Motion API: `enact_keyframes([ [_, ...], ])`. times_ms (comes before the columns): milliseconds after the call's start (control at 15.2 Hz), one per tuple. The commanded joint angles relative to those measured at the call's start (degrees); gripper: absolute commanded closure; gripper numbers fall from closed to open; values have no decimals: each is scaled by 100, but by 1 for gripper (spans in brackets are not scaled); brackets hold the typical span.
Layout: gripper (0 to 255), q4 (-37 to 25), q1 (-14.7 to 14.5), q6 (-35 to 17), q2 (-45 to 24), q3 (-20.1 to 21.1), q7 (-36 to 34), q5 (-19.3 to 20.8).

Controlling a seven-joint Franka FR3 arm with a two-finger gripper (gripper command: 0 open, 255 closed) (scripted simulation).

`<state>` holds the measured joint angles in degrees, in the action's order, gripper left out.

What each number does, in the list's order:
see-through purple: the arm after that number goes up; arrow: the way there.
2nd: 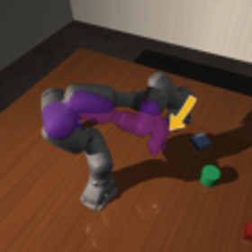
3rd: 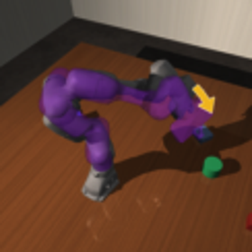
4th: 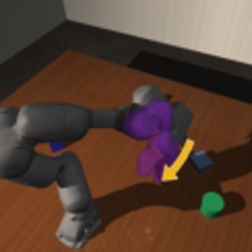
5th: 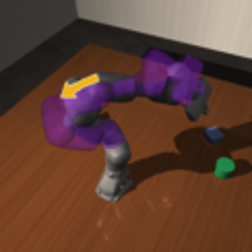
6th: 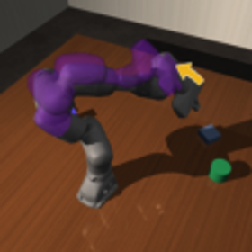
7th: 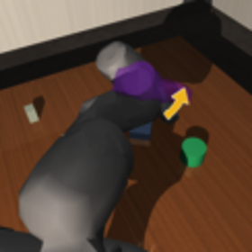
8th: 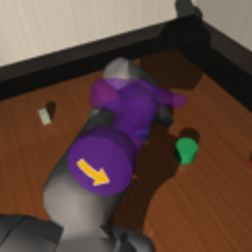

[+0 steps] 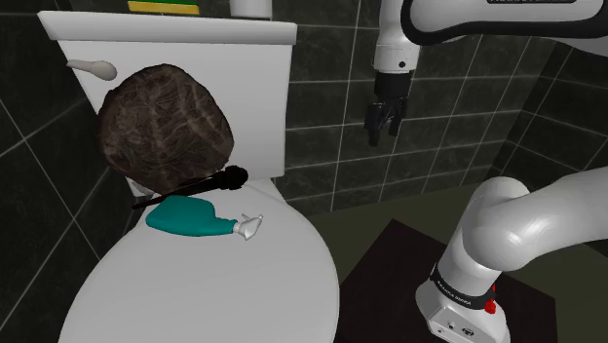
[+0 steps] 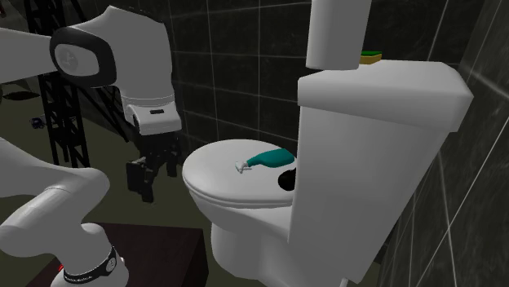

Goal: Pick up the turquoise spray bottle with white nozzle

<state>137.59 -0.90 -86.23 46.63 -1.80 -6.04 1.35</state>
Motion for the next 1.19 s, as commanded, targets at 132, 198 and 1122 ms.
enact_keyframes([
  [132, 0, -17, -134, -267, -254, 128, -29, -134],
  [198, 0, -34, -200, -398, -385, 193, -42, -197],
  [1122, 0, -842, -990, -1962, -2473, 1096, -153, -778],
])
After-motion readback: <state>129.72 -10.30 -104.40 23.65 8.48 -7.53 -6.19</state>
